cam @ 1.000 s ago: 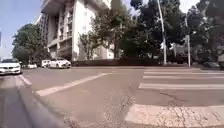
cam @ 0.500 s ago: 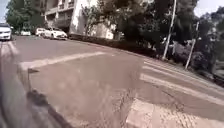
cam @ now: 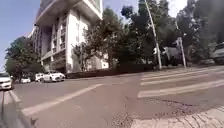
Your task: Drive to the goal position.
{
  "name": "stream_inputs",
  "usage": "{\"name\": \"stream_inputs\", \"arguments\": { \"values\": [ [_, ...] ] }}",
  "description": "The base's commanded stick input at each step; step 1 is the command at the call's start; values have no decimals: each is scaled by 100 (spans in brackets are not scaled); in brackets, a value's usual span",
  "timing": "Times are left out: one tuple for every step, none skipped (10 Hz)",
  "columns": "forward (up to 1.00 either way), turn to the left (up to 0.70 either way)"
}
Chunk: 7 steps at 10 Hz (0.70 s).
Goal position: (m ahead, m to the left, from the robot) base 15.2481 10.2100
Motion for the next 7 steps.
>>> {"name": "stream_inputs", "arguments": {
  "values": [
    [45,0],
    [45,0],
    [45,0],
    [45,0],
    [45,0],
    [45,0],
    [45,0]
  ]
}}
